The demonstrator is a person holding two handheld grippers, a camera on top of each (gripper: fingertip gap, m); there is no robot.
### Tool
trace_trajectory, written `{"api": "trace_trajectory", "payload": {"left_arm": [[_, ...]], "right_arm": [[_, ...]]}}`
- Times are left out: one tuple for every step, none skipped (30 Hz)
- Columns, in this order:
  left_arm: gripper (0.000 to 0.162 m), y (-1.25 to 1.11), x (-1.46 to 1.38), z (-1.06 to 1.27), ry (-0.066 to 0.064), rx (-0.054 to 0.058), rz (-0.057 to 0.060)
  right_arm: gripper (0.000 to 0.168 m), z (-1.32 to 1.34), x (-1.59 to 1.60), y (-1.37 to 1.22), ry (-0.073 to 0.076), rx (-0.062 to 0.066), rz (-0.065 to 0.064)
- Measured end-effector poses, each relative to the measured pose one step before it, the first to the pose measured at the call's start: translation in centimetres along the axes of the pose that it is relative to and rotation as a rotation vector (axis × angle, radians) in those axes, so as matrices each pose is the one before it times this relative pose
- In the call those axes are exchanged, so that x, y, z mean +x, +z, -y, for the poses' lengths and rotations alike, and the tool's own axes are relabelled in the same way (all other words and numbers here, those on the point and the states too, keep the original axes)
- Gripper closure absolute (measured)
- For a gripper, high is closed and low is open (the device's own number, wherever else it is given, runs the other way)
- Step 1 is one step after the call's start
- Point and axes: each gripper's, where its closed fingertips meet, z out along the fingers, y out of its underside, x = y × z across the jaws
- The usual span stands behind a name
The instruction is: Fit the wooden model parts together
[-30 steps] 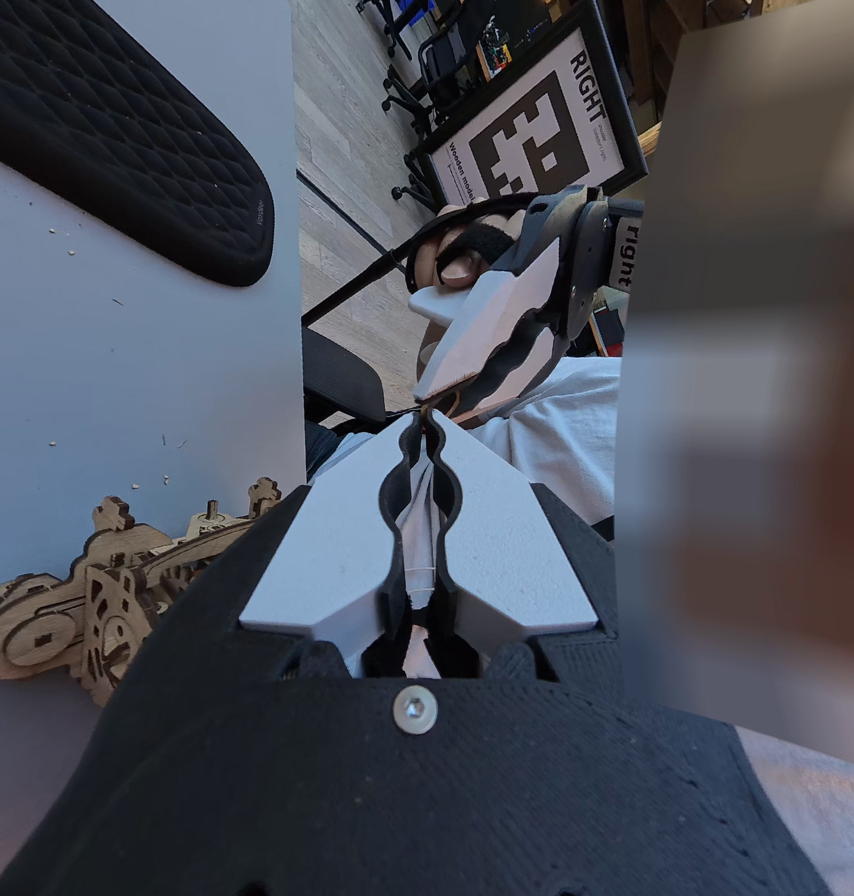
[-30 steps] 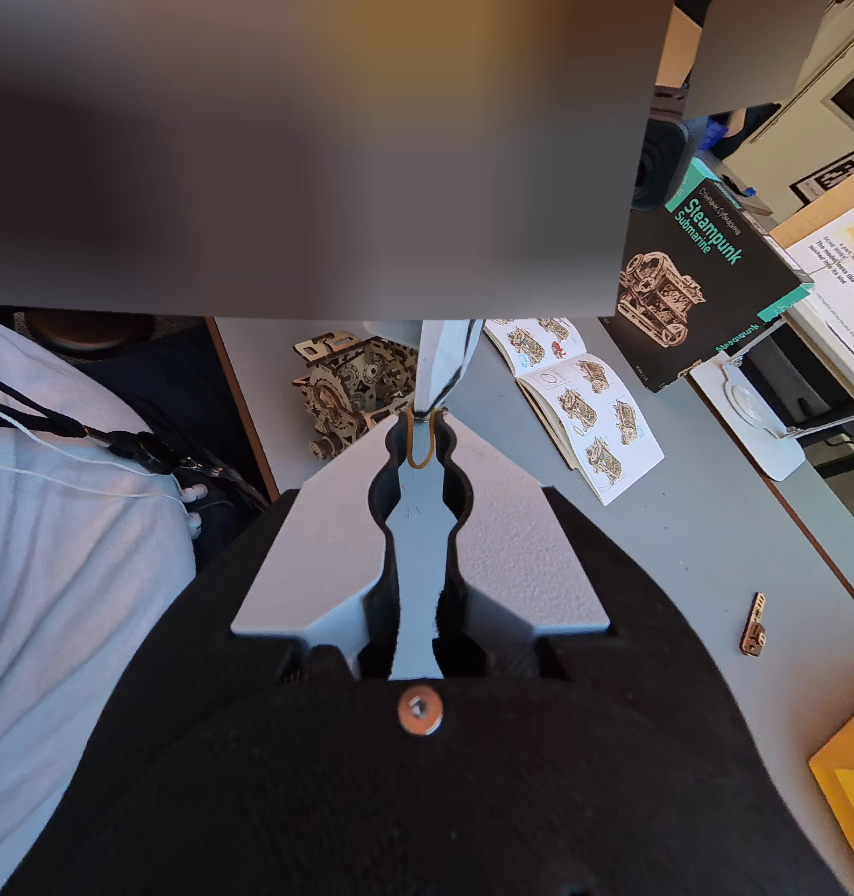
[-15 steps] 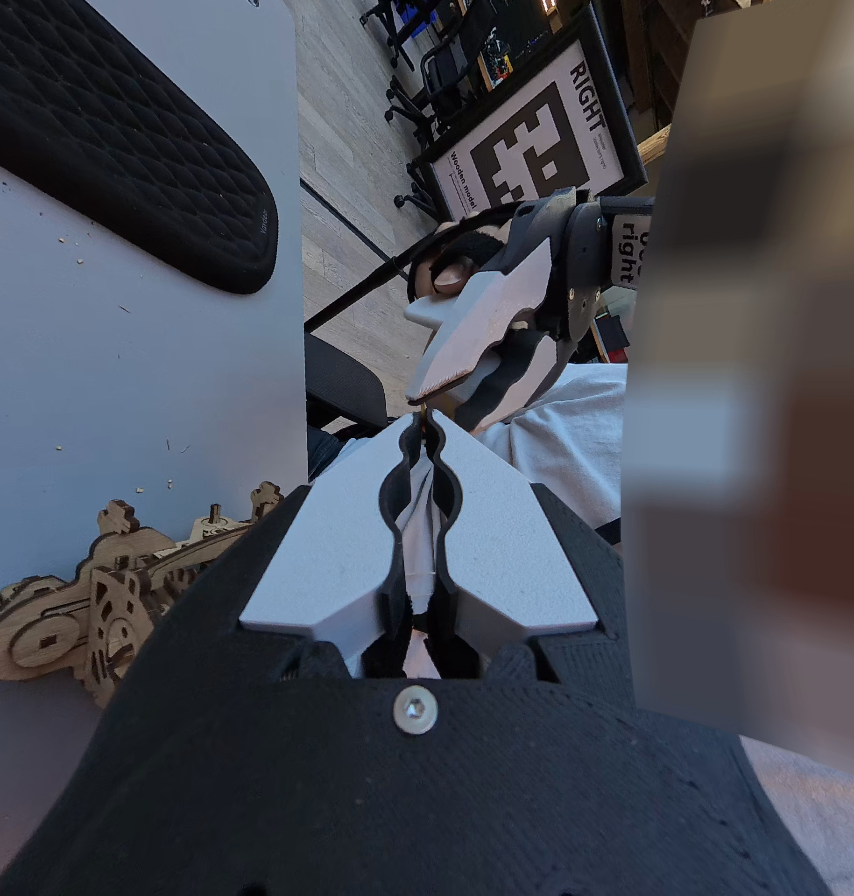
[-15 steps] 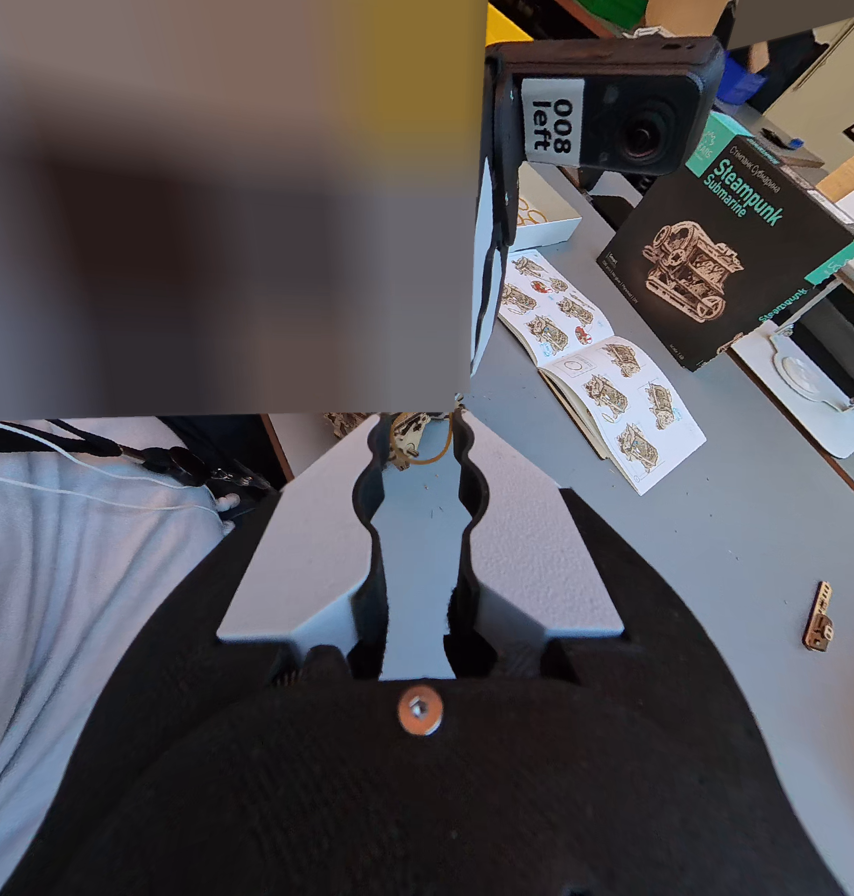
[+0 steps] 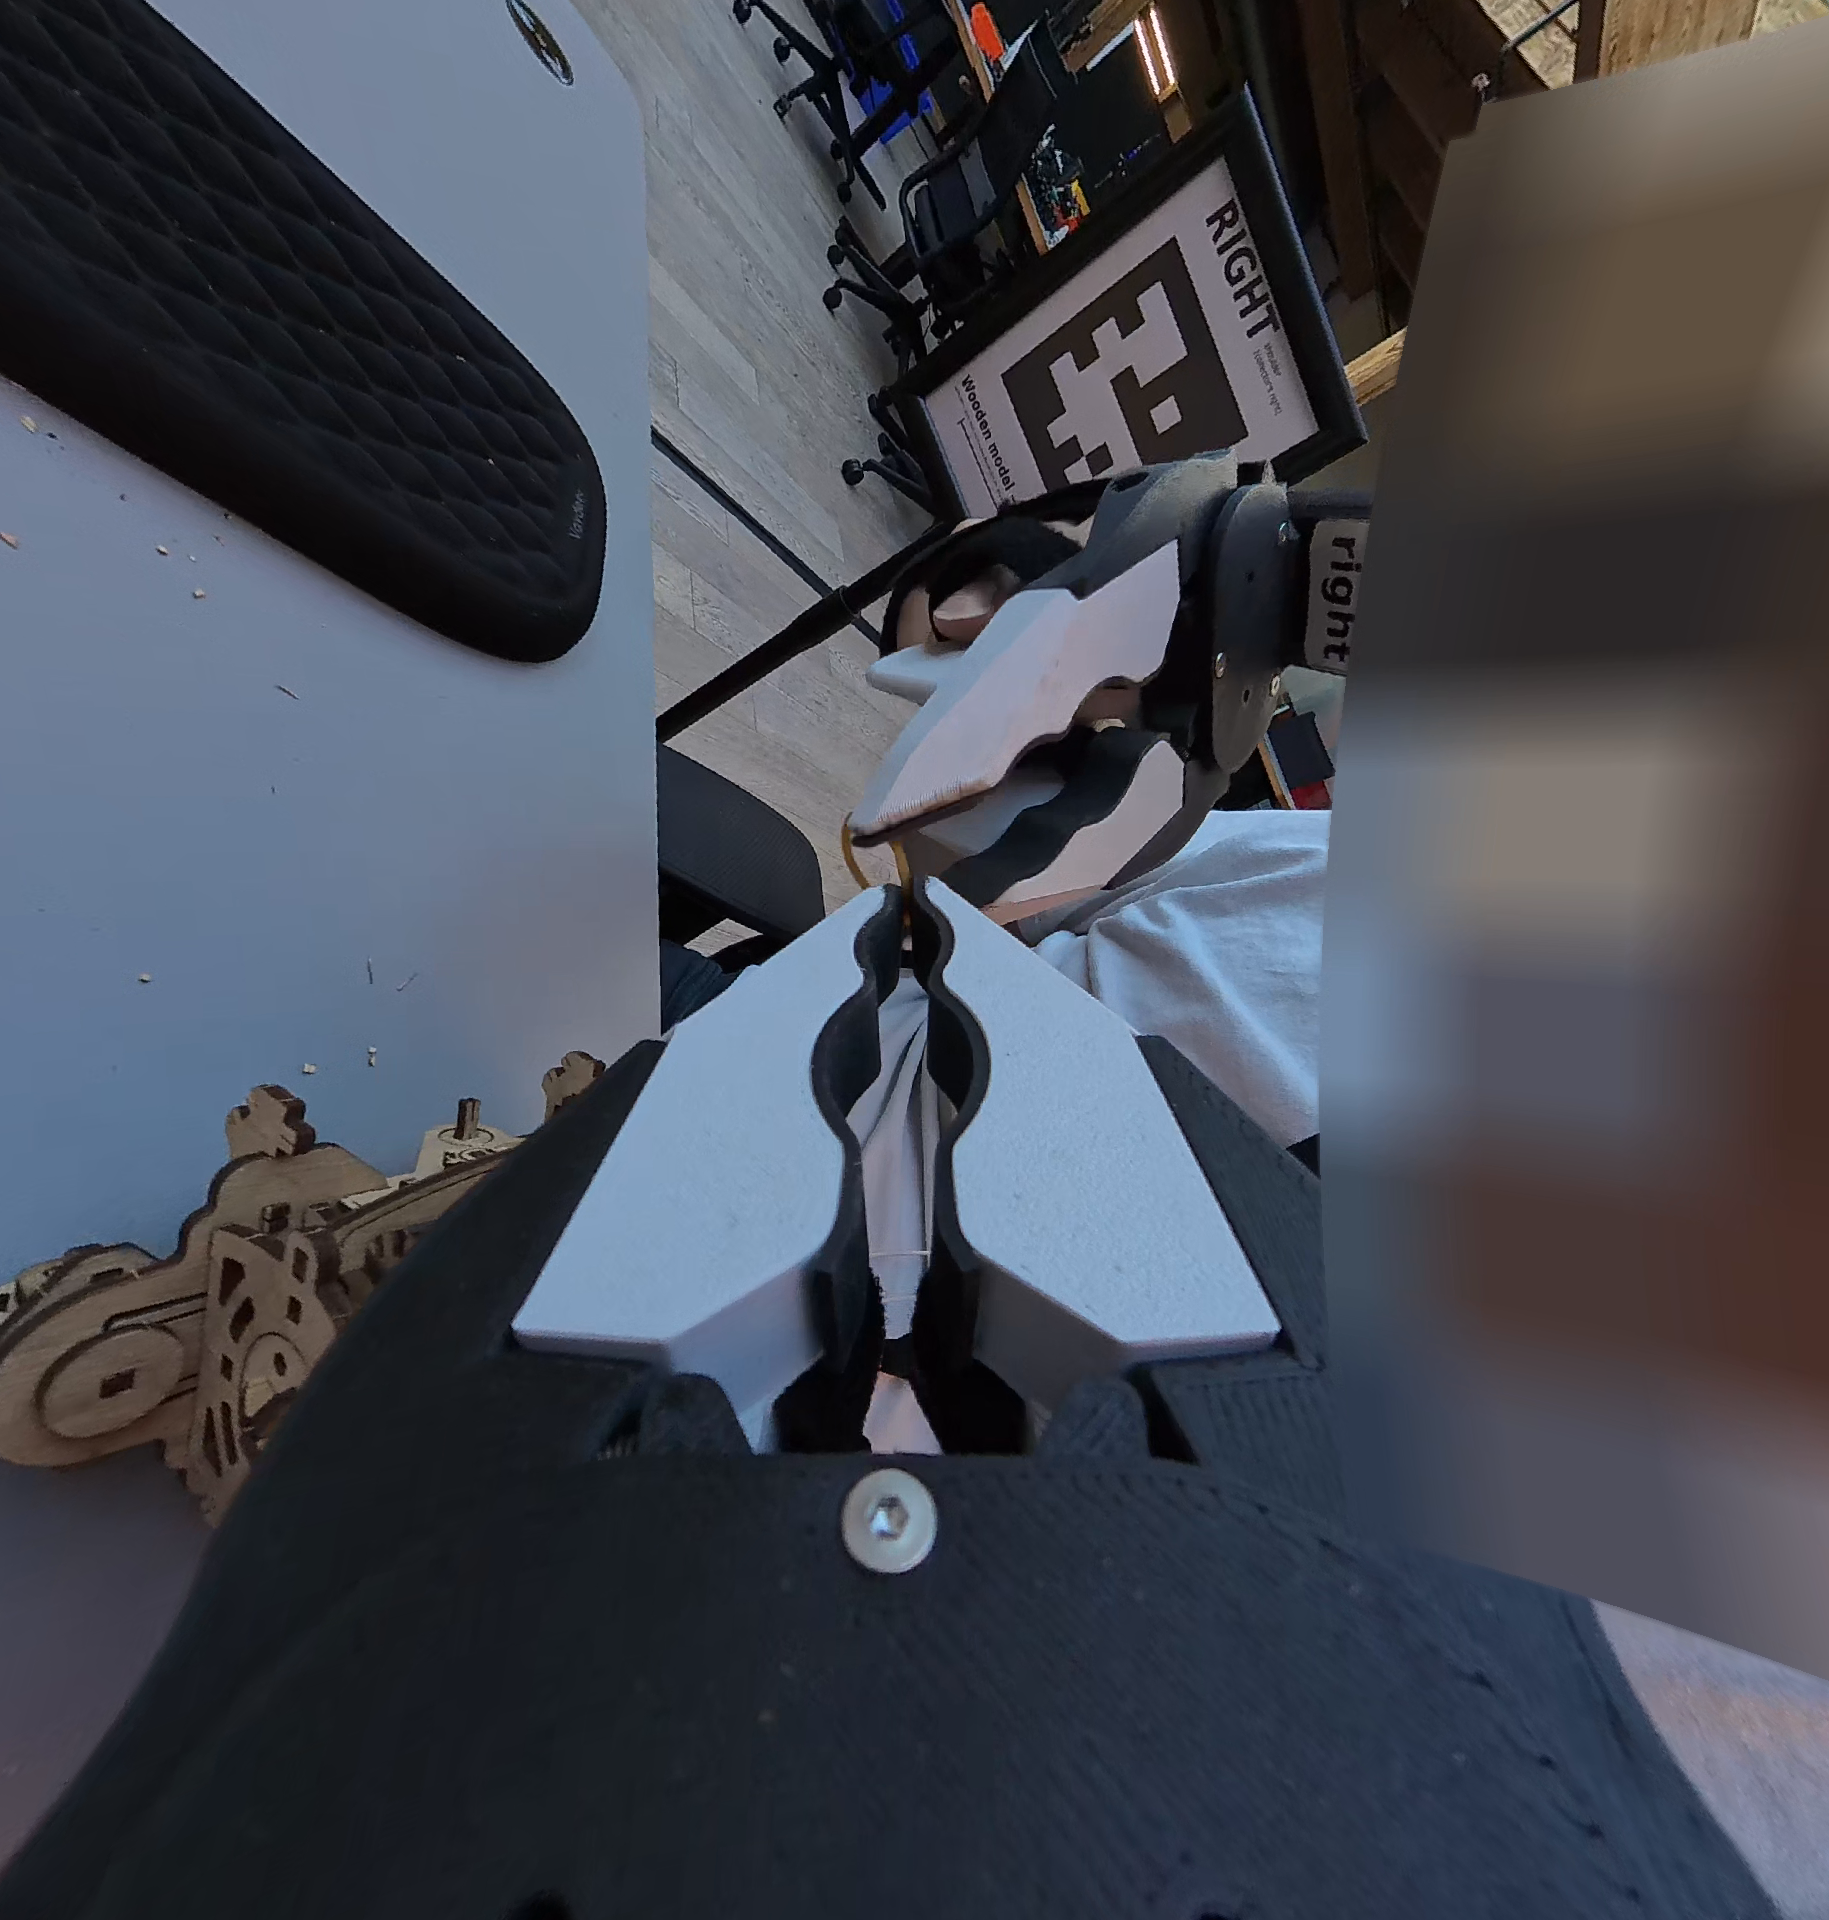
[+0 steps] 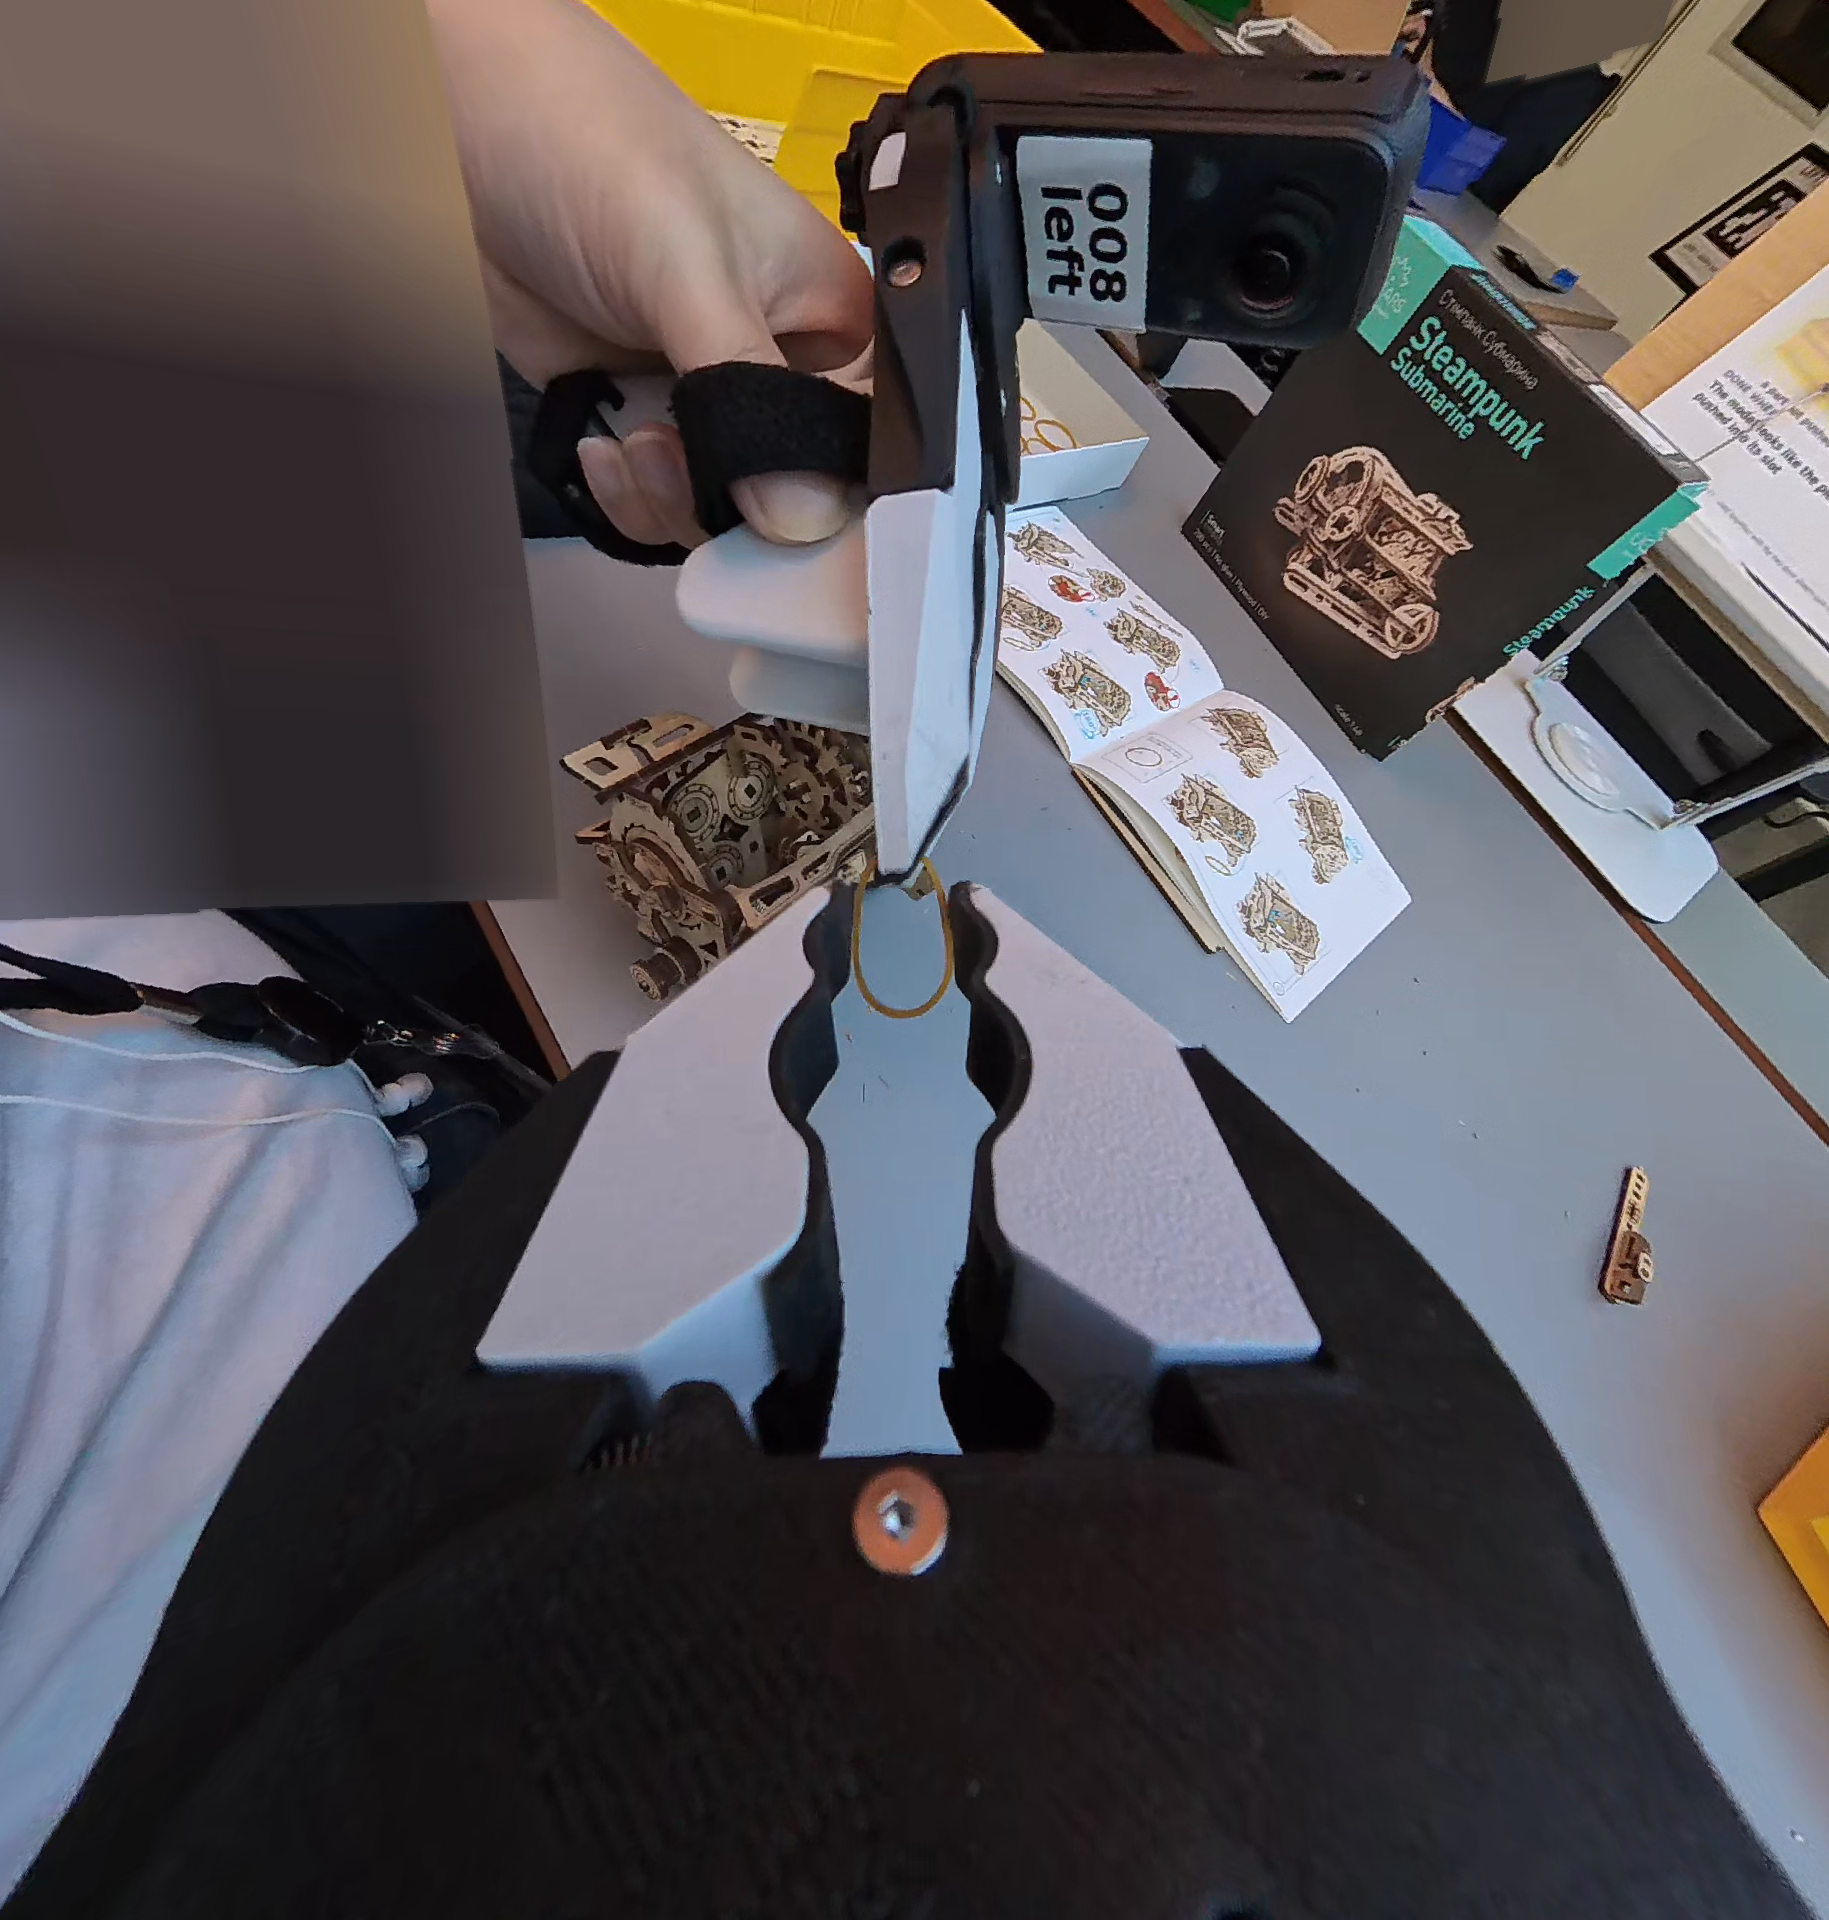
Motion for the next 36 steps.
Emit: {"api": "trace_trajectory", "payload": {"left_arm": [[0.162,-0.009,-0.005,0.014,-0.0007,0.0006,-0.0007],[0.162,-0.011,-0.01,0.019,-0.0002,0.0011,0.0003],[0.162,-0.017,0.005,0.028,-0.0009,0.0011,-0.001],[0.162,-0.007,0.014,0.026,-0.002,0.0023,-0.0019],[0.162,-0.005,-0.006,0.042,-0.0023,0.0037,-0.0012],[0.162,-0.003,-0.011,-0.004,-0.002,0.0011,-0.001],[0.162,0.009,-0.021,-0.018,-0.0015,-0.0004,-0.0004],[0.162,0.011,-0.015,-0.019,-0.0012,0.0008,-0.0004],[0.162,0.007,-0.01,-0.025,-0.0012,-0.0002,-0.001],[0.162,0.006,-0.008,-0.009,-0.0006,0.0007,0.0],[0.162,-0.007,-0.03,0.005,-0.0001,0.0015,0.0009],[0.162,-0.012,0.0,-0.009,0.0,0.0004,0.0005],[0.162,-0.004,0.008,0.007,-0.0002,0.0016,-0.0001],[0.162,-0.01,0.003,0.017,-0.0003,0.0016,-0.0002],[0.162,-0.001,0.025,-0.022,-0.0007,-0.0015,-0.0011],[0.162,0.016,0.007,-0.045,-0.0007,-0.0027,-0.0009],[0.162,0.024,0.002,-0.022,0.0001,-0.0009,0.0],[0.162,0.034,0.008,-0.049,-0.0004,-0.0028,-0.0007],[0.162,0.052,0.027,-0.086,-0.0014,-0.0056,-0.0026],[0.162,0.072,0.035,-0.106,-0.0012,-0.0067,-0.0027],[0.162,0.07,0.03,-0.122,0.0,-0.0076,-0.0018],[0.162,0.085,0.032,-0.123,0.001,-0.0079,-0.0013],[0.162,0.073,0.035,-0.073,0.0017,-0.0043,-0.0008],[0.162,0.039,0.033,-0.035,0.0015,-0.0018,-0.0008],[0.162,0.039,0.049,-0.052,0.0006,-0.0035,-0.0016],[0.162,0.04,0.023,-0.095,0.0007,-0.0067,-0.0002],[0.162,0.043,0.011,-0.12,-0.0002,-0.0068,-0.0004],[0.162,0.05,0.022,-0.098,-0.0022,-0.0058,-0.0023],[0.162,0.05,0.025,-0.1,-0.0024,-0.006,-0.0024],[0.162,0.037,0.0,-0.054,-0.0006,-0.0024,-0.0004],[0.162,0.035,-0.012,-0.068,0.0007,-0.0038,0.0007],[0.162,0.039,-0.006,-0.113,0.0003,-0.0074,0.0008],[0.162,0.032,0.039,-0.048,-0.0006,-0.0022,-0.0016],[0.162,0.024,0.042,-0.001,-0.0028,0.0011,-0.0032],[0.162,0.001,0.004,0.017,-0.0033,0.0023,-0.0026],[0.162,-0.017,-0.005,0.046,-0.0031,0.0044,-0.0018]], "right_arm": [[0.152,-0.033,0.031,0.022,-0.0031,-0.0009,-0.0028],[0.153,-0.019,0.046,-0.002,-0.0024,-0.0003,-0.0034],[0.154,0.008,0.044,-0.017,0.0,0.0008,-0.0026],[0.155,0.045,0.077,-0.041,-0.0031,0.0029,-0.0058],[0.155,0.007,0.097,-0.037,-0.0087,0.0006,-0.0092],[0.156,-0.045,0.032,-0.003,-0.0115,-0.0029,-0.0071],[0.158,-0.07,-0.049,0.015,-0.0101,-0.0041,-0.0022],[0.159,-0.054,-0.038,0.026,-0.0069,-0.0037,-0.0019],[0.161,-0.03,-0.058,0.011,-0.0051,-0.0012,-0.0002],[0.164,0.003,-0.067,0.006,-0.002,0.0014,0.0027],[0.166,0.001,-0.037,-0.013,-0.0002,0.0014,0.0019],[0.167,0.056,0.011,-0.031,0.0004,0.0039,-0.0003],[0.167,0.074,-0.001,-0.05,0.0023,0.0051,0.001],[0.167,0.093,-0.027,-0.071,0.0033,0.0054,0.0038],[0.166,0.061,-0.035,-0.063,0.0016,0.0039,0.0047],[0.165,0.052,0.045,-0.057,-0.0024,0.0034,-0.0015],[0.163,-0.004,0.109,-0.048,-0.0039,-0.0005,-0.006],[0.162,-0.068,0.031,-0.011,-0.0042,-0.004,-0.0005],[0.158,-0.054,-0.05,0.005,-0.0063,-0.0032,0.0033],[0.154,-0.025,-0.054,0.013,-0.0107,-0.0005,0.0011],[0.152,-0.075,-0.003,0.027,-0.0101,-0.0034,-0.0022],[0.152,-0.064,-0.147,0.025,-0.0085,-0.0024,0.007],[0.153,-0.024,-0.127,0.035,-0.0033,-0.0008,0.0071],[0.153,-0.019,-0.155,0.024,-0.0013,-0.0005,0.0088],[0.153,-0.002,-0.166,0.015,-0.003,0.0005,0.0088],[0.154,0.055,-0.171,-0.001,-0.0046,0.0034,0.0071],[0.154,0.077,-0.14,-0.019,-0.0072,0.0029,0.0048],[0.154,0.026,-0.184,-0.006,-0.0083,0.0,0.0074],[0.155,-0.007,-0.243,0.02,-0.008,-0.003,0.0105],[0.156,-0.06,-0.115,0.044,-0.0058,-0.0063,0.0029],[0.156,-0.102,-0.107,0.044,-0.0056,-0.0071,0.0034],[0.159,-0.039,-0.063,0.005,-0.0034,-0.0026,0.0019],[0.159,0.033,-0.024,-0.01,0.0004,0.0015,0.0001],[0.159,0.042,-0.001,-0.025,0.0014,0.0021,-0.0003],[0.159,0.054,0.041,-0.053,0.0019,0.0019,-0.0041],[0.159,0.042,0.053,-0.029,-0.0001,0.0013,-0.0047]]}}
